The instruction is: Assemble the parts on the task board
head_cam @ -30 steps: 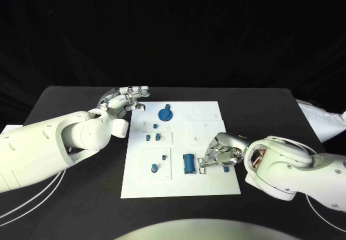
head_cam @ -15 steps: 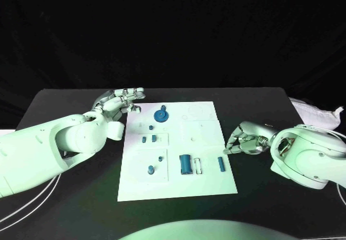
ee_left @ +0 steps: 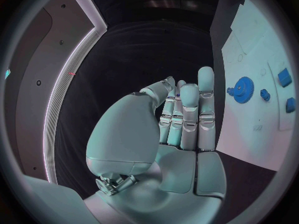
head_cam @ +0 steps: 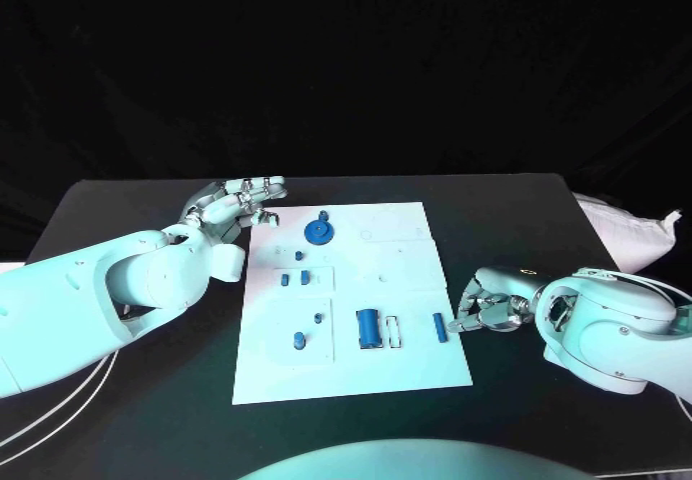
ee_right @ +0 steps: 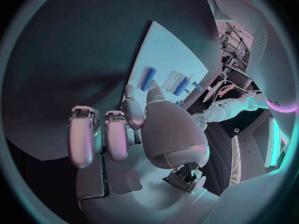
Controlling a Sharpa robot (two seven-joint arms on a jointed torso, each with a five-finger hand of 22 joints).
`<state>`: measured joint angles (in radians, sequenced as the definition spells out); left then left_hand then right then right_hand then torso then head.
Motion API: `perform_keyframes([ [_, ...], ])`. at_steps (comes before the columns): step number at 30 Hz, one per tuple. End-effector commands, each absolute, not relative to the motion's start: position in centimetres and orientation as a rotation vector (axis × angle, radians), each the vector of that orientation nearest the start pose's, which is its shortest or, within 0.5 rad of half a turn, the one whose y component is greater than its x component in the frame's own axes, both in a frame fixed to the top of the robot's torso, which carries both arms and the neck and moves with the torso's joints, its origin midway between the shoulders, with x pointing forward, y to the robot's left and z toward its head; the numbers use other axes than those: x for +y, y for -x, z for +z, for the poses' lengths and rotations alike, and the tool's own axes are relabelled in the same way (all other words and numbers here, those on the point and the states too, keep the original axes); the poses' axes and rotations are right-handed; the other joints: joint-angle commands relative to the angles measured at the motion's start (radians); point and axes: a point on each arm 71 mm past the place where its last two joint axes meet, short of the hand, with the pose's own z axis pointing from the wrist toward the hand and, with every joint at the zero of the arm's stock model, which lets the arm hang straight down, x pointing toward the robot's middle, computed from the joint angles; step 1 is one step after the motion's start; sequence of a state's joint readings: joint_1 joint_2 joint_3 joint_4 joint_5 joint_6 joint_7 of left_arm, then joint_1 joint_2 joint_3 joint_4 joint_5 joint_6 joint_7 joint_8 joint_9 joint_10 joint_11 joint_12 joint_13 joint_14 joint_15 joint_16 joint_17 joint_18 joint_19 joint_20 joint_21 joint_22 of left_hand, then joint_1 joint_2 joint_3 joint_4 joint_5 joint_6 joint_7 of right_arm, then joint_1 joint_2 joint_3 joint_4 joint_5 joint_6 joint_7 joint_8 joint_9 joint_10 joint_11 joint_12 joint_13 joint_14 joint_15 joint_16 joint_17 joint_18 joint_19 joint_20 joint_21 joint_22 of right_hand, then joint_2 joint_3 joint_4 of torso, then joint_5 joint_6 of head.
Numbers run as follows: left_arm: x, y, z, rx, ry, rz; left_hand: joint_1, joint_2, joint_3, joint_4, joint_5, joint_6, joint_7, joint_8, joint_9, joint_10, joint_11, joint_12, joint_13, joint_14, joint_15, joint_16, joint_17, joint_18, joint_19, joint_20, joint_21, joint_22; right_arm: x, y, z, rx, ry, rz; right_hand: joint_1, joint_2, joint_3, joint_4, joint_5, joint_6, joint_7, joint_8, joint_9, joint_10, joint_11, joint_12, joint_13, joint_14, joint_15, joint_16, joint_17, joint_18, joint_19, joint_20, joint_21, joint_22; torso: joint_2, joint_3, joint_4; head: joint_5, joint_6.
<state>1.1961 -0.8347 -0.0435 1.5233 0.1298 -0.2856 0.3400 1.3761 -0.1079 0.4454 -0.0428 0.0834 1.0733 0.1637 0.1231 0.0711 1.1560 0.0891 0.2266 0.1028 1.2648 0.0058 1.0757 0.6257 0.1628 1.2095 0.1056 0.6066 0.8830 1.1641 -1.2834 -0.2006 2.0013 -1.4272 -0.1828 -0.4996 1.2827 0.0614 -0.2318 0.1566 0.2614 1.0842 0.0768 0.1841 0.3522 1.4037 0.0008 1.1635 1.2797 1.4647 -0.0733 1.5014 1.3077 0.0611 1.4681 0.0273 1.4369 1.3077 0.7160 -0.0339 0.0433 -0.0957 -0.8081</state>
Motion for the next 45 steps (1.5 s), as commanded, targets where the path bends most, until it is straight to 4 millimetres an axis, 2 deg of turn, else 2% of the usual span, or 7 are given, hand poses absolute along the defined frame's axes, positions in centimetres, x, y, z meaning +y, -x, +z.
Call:
perform_keyframes([
  [1, 20.3, -48.8, -18.7, 1.455, 1.284, -1.597, 0.010, 0.004, -0.003, -0.002, 0.000, -0.007, 0.002, 0.005, -0.002, -0.007, 0.000, 0.004, 0.002, -0.005, -0.001, -0.005, -0.001, 0.020, 0.002, -0.001, -0.004, -0.001, -27.9, -34.9, -22.9, 2.096, -0.024, 0.274, -0.007, -0.004, -0.004, 0.004, 0.009, 0.008, 0.000, -0.006, -0.001, 0.009, -0.003, -0.003, 0.001, 0.081, 0.003, 0.003, 0.134, -0.011, 0.015, 0.007, 0.001, 0.039, 0.001, -0.0001, -0.0007, 0.004, -0.001],
  [15, 20.4, -48.8, -18.7, 1.457, 1.285, -1.596, 0.010, 0.004, -0.003, -0.002, 0.000, -0.007, 0.002, 0.005, -0.002, -0.007, 0.000, 0.004, 0.002, -0.005, -0.001, -0.005, -0.001, 0.020, 0.002, -0.001, -0.004, -0.001, -26.4, -34.9, -22.9, 2.049, -0.002, 0.318, -0.002, -0.003, -0.005, 0.004, 0.019, 0.015, -0.002, -0.007, 0.000, 0.011, -0.004, -0.001, 0.004, 0.082, 0.002, 0.003, 0.136, -0.011, 0.015, 0.007, 0.001, 0.039, 0.001, 0.0004, 0.0006, 0.005, -0.004],
  [22, 20.3, -48.8, -18.7, 1.460, 1.285, -1.598, 0.010, 0.004, -0.003, -0.002, 0.000, -0.007, 0.002, 0.005, -0.002, -0.007, 0.000, 0.004, 0.002, -0.005, -0.001, -0.005, -0.001, 0.020, 0.002, -0.001, -0.004, -0.001, -25.6, -35.0, -23.2, 2.045, 0.026, 0.332, 0.008, -0.003, -0.004, 0.000, 0.018, 0.019, -0.004, -0.007, 0.001, 0.011, -0.006, -0.002, 0.005, 0.081, 0.000, 0.003, 0.135, -0.011, 0.015, 0.006, 0.001, 0.039, 0.000, 0.0009, -0.0012, 0.005, -0.001],
  [26, 20.3, -48.8, -18.7, 1.462, 1.284, -1.600, 0.010, 0.004, -0.003, -0.002, 0.000, -0.007, 0.002, 0.005, -0.002, -0.007, 0.000, 0.004, 0.002, -0.005, -0.001, -0.005, -0.001, 0.020, 0.002, -0.001, -0.004, -0.001, -25.1, -34.9, -23.8, 2.044, 0.076, 0.317, 0.044, -0.002, 0.003, -0.020, -0.013, 0.018, -0.003, -0.016, 0.001, 0.008, -0.006, -0.009, 0.003, 0.081, -0.001, 0.001, 0.133, -0.010, 0.013, 0.005, -0.002, 0.035, -0.001, 0.0010, 0.0004, 0.007, -0.001],
  [32, 20.3, -48.8, -18.8, 1.462, 1.284, -1.599, 0.009, 0.005, -0.004, -0.002, 0.000, -0.008, 0.003, 0.006, -0.002, -0.009, 0.001, 0.006, 0.002, -0.007, 0.000, -0.006, -0.003, 0.020, 0.002, 0.000, -0.005, -0.002, -24.5, -34.9, -24.5, 2.052, 0.160, 0.290, 0.104, 0.013, 0.032, -0.062, -0.129, 0.017, 0.001, -0.030, -0.001, -0.001, -0.004, -0.028, -0.004, 0.080, 0.001, -0.001, 0.131, -0.010, 0.011, 0.005, -0.005, 0.031, -0.001, 0.0003, 0.0007, 0.010, -0.002],
  [42, 20.3, -48.8, -18.8, 1.465, 1.286, -1.599, 0.009, 0.005, -0.005, -0.002, 0.000, -0.008, 0.003, 0.006, -0.002, -0.010, 0.001, 0.006, 0.002, -0.008, 0.000, -0.007, -0.006, 0.019, 0.002, 0.000, -0.005, -0.002, -23.1, -34.8, -25.2, 2.050, 0.267, 0.255, 0.146, 0.026, 0.066, -0.099, -0.176, 0.028, -0.002, -0.038, -0.002, -0.003, -0.006, -0.036, -0.004, 0.081, 0.000, 0.001, 0.136, -0.011, 0.012, 0.005, -0.003, 0.037, -0.001, -0.0006, -0.0017, 0.013, 0.001],
  [45, 20.3, -48.8, -18.8, 1.466, 1.286, -1.600, 0.009, 0.005, -0.005, -0.002, 0.000, -0.008, 0.003, 0.006, -0.002, -0.010, 0.001, 0.006, 0.002, -0.008, 0.000, -0.007, -0.006, 0.019, 0.002, 0.000, -0.005, -0.002, -22.7, -34.7, -25.3, 2.045, 0.289, 0.245, 0.162, 0.031, 0.080, -0.112, -0.182, 0.031, -0.004, -0.040, -0.002, -0.003, -0.008, -0.036, -0.004, 0.081, -0.001, 0.001, 0.138, -0.011, 0.012, 0.004, -0.003, 0.037, -0.001, -0.0004, 0.0001, 0.013, 0.002],
])
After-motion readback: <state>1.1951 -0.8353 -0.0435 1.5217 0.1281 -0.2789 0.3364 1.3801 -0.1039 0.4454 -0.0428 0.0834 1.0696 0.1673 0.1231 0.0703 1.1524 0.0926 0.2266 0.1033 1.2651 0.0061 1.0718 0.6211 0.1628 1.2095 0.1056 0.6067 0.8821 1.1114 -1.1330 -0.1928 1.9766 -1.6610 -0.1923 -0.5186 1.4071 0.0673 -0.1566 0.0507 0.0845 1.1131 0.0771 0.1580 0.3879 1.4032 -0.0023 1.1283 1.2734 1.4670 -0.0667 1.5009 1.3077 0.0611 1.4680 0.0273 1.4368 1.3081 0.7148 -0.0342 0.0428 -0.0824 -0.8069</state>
